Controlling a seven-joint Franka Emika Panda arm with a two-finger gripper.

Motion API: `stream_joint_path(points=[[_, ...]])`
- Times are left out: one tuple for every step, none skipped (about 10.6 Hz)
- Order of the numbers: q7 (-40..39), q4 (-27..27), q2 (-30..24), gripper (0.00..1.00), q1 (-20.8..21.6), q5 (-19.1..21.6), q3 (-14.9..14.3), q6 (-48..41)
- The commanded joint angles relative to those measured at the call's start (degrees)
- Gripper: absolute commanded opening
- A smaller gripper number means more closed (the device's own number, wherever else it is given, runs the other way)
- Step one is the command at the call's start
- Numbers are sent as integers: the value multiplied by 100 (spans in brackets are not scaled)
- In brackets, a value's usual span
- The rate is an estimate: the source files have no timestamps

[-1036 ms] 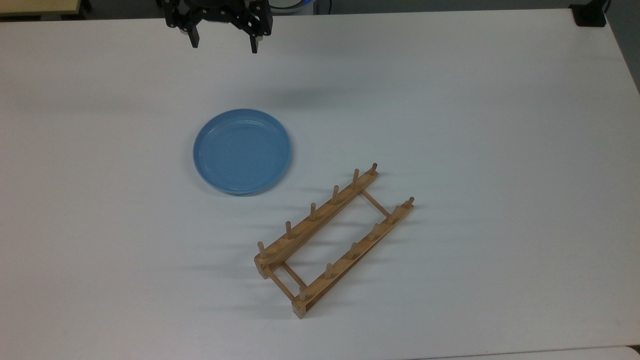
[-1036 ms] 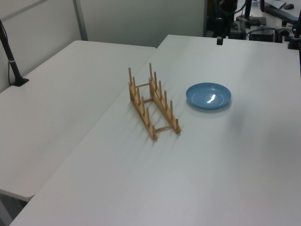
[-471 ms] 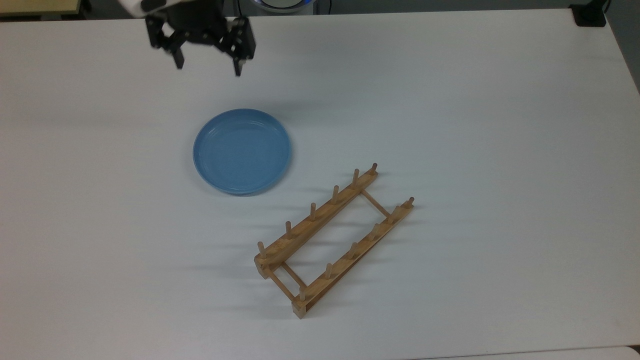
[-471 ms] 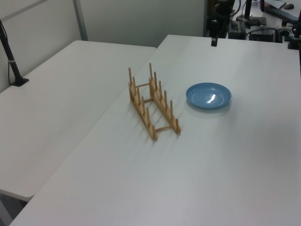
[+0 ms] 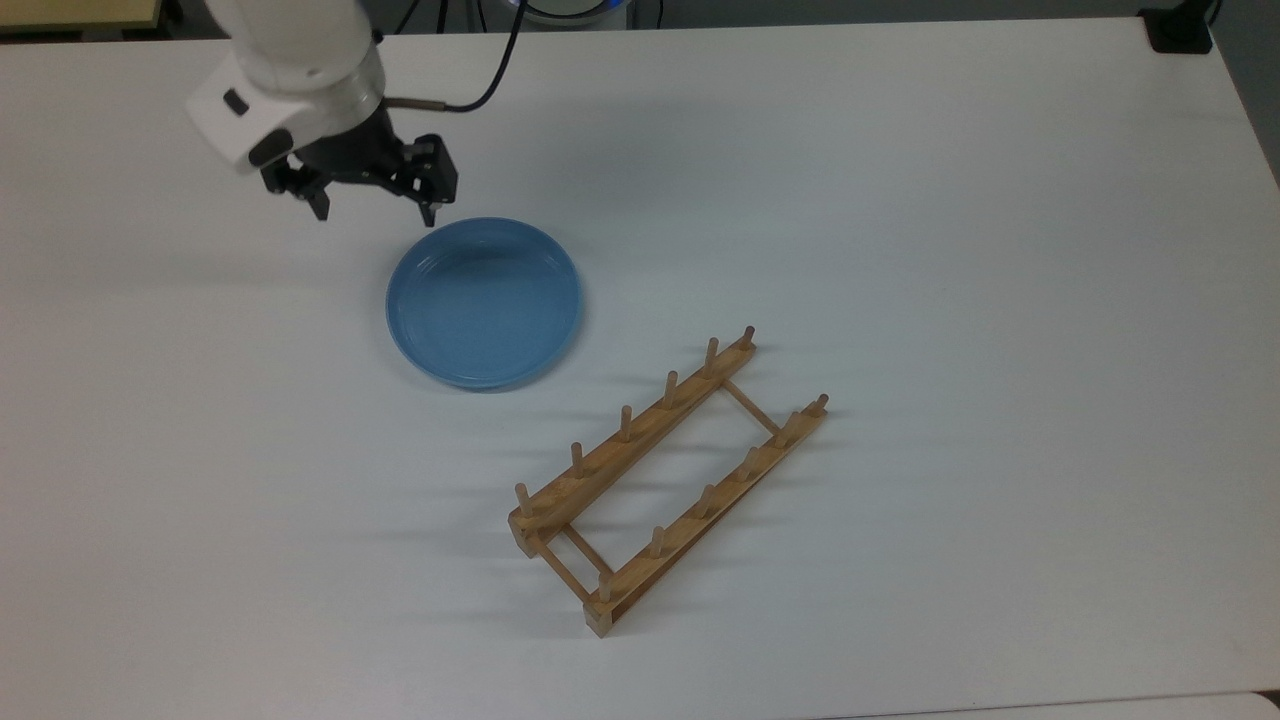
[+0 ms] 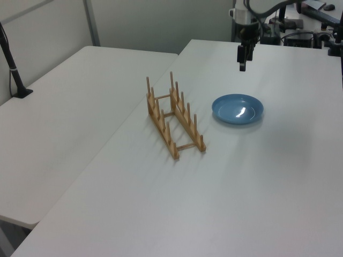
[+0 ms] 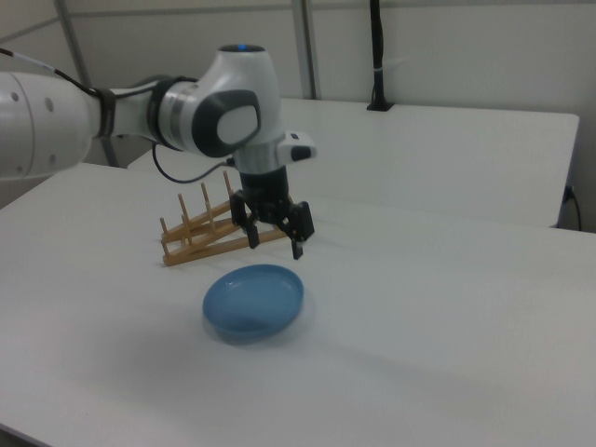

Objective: Place plate in plate rack
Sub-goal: 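Move the gripper down to the rim of the blue plate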

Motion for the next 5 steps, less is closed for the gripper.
stream_joint_path(points=[[-475, -253, 253, 95, 38, -27, -185, 483], [-476, -280, 359, 92, 20, -36, -194, 650], [-476, -280, 438, 89, -6, -44, -185, 695], [-476, -280, 535, 85, 3, -44, -194, 704], [-476, -288, 596, 82, 3, -44, -185, 765]])
